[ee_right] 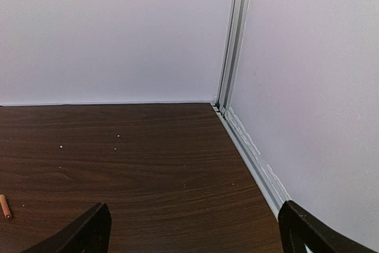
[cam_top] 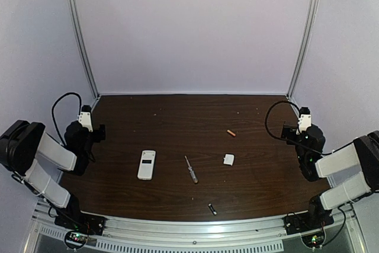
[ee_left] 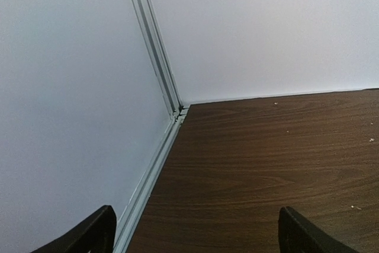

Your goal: Unload the batteries from the remote control

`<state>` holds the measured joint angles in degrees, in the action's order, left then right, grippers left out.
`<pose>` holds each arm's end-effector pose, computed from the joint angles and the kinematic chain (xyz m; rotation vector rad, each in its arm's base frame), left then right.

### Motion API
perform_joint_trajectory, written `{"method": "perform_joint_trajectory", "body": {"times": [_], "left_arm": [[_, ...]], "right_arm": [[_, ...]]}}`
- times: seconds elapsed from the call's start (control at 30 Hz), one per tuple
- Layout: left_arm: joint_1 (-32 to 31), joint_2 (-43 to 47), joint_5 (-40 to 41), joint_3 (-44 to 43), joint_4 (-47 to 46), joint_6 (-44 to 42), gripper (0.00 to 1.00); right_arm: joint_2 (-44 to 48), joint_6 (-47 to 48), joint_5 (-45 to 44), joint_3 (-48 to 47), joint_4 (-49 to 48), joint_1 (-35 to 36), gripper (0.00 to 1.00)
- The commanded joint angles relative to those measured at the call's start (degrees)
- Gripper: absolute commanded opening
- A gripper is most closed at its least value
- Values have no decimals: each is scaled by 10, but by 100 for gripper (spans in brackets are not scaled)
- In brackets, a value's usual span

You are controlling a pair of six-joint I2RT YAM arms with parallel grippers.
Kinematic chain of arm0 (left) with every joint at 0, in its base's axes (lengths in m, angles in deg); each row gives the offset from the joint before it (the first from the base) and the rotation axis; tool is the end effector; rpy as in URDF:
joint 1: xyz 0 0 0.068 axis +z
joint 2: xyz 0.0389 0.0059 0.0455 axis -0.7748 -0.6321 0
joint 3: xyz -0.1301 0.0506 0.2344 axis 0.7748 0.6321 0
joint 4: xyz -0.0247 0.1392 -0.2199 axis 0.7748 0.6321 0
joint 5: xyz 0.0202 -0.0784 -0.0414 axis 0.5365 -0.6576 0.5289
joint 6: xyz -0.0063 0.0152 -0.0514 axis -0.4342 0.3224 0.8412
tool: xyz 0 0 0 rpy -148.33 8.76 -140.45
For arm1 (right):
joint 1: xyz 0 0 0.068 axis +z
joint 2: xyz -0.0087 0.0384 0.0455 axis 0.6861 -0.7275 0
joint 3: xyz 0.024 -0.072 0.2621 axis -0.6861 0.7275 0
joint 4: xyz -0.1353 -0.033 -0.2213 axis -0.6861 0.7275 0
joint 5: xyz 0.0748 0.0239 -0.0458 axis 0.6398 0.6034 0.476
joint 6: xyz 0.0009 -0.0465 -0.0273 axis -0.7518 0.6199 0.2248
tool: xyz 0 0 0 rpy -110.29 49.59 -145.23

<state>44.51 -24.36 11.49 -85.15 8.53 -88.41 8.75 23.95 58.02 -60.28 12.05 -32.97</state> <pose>0.2446 -0.0152 0.1511 -0.1206 1.6673 0.2320 0.2179 0.0291 0.1668 0.0534 1.6483 -0.1335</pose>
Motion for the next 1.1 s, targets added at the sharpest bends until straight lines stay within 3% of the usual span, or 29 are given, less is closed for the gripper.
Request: {"method": "perform_joint_trajectory", "body": {"times": [0.0, 0.1, 0.17, 0.27, 0.57, 1.07], "left_arm": [[16, -7, 0, -13, -20, 25, 97], [33, -10, -35, -19, -2, 42, 97], [36, -35, -48, 0, -66, 39, 97], [36, -31, -50, 2, -59, 39, 97], [36, -33, -51, 4, -67, 38, 97], [36, -32, -51, 4, -68, 38, 98]], "right_arm": [[-48, 8, 51, 11, -116, -17, 100], [-88, 2, 64, 11, -154, -31, 100], [-117, -1, 71, 15, -192, -37, 100], [-155, -1, 75, 21, -248, -39, 100], [-148, -8, 108, -48, -104, -54, 100], [-147, -8, 106, -48, -104, -57, 100]]}}
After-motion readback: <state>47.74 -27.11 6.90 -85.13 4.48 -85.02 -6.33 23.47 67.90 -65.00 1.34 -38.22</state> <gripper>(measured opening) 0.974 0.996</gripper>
